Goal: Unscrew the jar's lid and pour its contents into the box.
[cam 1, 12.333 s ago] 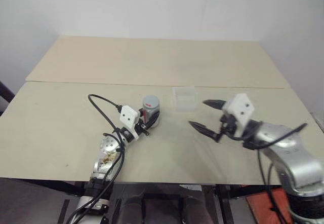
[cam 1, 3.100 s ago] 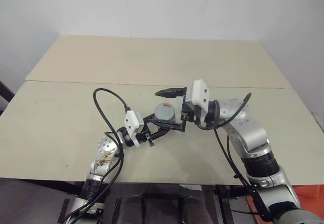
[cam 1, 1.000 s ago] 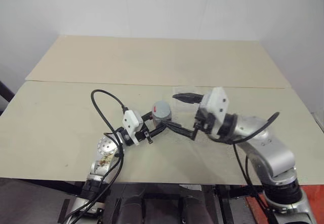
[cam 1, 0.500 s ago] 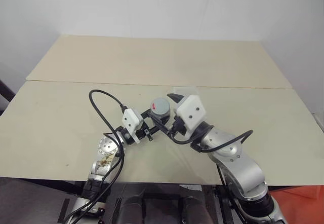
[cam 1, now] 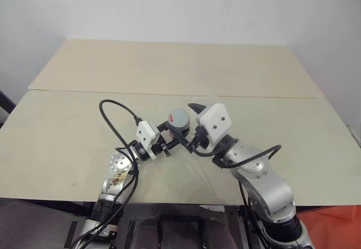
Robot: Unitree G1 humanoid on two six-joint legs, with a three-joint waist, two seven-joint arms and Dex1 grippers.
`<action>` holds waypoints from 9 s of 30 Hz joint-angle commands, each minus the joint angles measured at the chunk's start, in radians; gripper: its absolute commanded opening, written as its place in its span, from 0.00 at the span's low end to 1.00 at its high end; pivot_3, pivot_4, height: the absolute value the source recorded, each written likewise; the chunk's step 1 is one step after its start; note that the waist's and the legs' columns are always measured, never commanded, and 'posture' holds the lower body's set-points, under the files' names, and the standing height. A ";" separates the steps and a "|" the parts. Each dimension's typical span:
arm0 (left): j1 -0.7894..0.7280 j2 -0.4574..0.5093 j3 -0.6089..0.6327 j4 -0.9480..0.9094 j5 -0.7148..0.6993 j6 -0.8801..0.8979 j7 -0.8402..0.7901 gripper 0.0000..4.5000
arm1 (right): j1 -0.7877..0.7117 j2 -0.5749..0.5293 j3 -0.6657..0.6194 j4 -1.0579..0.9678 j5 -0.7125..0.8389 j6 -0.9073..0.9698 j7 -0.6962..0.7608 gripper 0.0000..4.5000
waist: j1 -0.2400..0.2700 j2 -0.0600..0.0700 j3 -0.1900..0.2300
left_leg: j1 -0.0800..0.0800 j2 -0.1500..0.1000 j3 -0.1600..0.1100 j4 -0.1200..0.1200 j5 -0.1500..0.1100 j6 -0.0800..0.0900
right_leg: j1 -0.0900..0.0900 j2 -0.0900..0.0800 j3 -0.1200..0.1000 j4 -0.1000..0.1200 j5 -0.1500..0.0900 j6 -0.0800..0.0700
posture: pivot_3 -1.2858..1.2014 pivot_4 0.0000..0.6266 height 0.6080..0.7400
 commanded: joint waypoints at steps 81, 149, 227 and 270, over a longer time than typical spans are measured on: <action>-0.234 0.043 0.018 0.210 0.079 0.044 0.003 0.43 | 0.186 -0.273 -0.268 0.191 0.043 0.290 -0.027 0.99 | 0.008 -0.001 -0.001 | 0.000 -0.001 0.000 0.000 0.000 0.000 | 0.001 0.000 0.000 -0.001 0.000 0.001 | 0.52 0.24 1.00; -1.050 -0.088 0.043 1.214 0.473 -0.173 0.373 0.43 | 0.124 -0.154 -0.271 -0.129 -0.049 0.362 -0.121 0.99 | 0.009 -0.002 0.000 | -0.020 -0.005 -0.003 0.007 0.000 0.002 | -0.015 -0.003 -0.002 0.004 0.000 0.005 | 0.52 0.24 1.00; 0.208 0.047 0.136 -0.328 -0.008 0.219 0.193 0.99 | 0.129 -0.325 -0.252 0.031 -0.068 0.112 0.091 1.00 | -0.009 -0.001 -0.002 | -0.006 -0.002 -0.004 0.009 0.000 0.002 | 0.000 -0.002 -0.002 0.002 0.001 0.005 | 0.52 0.24 1.00; 0.546 0.397 0.489 -0.799 -0.362 0.621 0.255 0.99 | 0.215 -0.731 -0.502 0.333 0.241 -0.401 0.843 1.00 | 0.008 -0.001 -0.002 | 0.002 0.000 0.002 0.005 -0.001 0.002 | 0.003 -0.001 0.001 0.001 -0.007 -0.007 | 0.52 0.24 1.00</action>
